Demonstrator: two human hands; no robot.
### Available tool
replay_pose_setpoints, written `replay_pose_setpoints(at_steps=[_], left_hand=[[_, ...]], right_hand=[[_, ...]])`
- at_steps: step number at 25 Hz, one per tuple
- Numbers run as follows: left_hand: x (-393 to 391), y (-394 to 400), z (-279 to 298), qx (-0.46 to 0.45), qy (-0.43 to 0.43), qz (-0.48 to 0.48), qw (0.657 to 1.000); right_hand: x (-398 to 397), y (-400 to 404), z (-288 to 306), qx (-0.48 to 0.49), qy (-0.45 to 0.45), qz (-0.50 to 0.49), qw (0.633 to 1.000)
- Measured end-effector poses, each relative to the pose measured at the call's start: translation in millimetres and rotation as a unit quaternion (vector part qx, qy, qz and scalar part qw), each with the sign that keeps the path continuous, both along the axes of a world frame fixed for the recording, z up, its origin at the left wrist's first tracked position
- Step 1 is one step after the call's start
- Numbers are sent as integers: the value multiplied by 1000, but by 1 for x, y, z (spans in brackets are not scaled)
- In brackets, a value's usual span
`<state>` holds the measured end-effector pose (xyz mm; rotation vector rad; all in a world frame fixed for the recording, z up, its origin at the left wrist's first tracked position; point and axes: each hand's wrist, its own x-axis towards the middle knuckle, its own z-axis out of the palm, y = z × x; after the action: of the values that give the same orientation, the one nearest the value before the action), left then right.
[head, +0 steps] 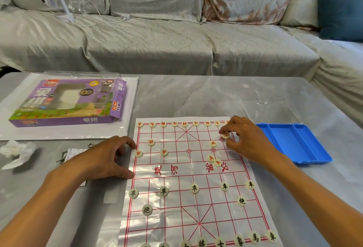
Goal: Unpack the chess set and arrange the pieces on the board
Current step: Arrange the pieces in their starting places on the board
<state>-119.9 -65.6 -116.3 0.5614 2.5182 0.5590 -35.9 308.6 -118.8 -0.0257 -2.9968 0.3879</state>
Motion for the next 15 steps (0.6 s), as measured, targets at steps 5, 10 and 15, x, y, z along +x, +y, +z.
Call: replay_pose_setpoints(at_steps=[5,10,15], left_hand=[[1,0,1,1,-1,-1,1000],[1,0,1,-2,-1,-3,1000],[0,0,1,0,-1,-1,1000]], right_hand=[[-5,2,-3,-29,-17,-42,999],[-9,0,-12,-65,-50,-78,994],[-9,2,-9,-97,-75,-80,989]])
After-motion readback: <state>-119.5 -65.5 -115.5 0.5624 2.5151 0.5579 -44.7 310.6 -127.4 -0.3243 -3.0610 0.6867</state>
